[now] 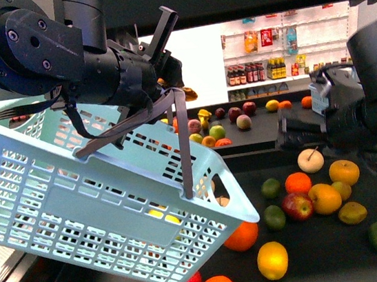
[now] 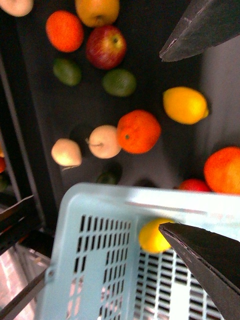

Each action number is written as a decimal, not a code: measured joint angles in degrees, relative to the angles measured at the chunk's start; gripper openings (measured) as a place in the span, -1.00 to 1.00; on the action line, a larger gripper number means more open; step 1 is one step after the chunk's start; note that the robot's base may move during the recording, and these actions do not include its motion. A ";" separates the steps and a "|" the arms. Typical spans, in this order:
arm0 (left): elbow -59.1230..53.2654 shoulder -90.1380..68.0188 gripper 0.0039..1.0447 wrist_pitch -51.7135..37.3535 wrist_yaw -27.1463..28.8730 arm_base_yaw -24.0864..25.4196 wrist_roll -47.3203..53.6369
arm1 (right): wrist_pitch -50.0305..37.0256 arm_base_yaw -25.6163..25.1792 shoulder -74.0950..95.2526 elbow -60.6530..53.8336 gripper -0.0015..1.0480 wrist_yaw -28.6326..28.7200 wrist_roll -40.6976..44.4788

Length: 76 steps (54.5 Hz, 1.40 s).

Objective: Pick lemon from shelf

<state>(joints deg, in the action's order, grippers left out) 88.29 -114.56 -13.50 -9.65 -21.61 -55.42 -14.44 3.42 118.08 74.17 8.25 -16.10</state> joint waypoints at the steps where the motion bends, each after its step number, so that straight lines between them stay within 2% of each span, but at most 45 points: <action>1: 0.00 0.00 -0.74 0.00 0.00 0.00 0.00 | 0.04 -0.04 0.44 -0.13 0.86 0.00 0.15; 13: 0.00 0.00 -0.74 0.00 0.00 0.00 0.00 | 1.97 0.22 11.04 3.19 0.86 -0.52 0.20; 37: 0.00 0.00 -0.74 0.00 0.00 0.00 0.02 | 19.52 3.39 35.32 34.53 0.86 -5.31 -6.64; 58: 0.00 0.00 -0.74 0.00 -0.02 0.00 0.00 | 25.83 4.20 49.09 52.24 0.86 -7.67 -5.70; 76: 0.00 0.00 -0.74 0.00 0.00 0.00 0.00 | 35.71 4.66 59.91 71.67 0.86 -8.35 -4.68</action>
<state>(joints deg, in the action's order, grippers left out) 88.29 -114.56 -13.50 -9.65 -21.61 -55.42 21.28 8.08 177.99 145.84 -0.10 -20.78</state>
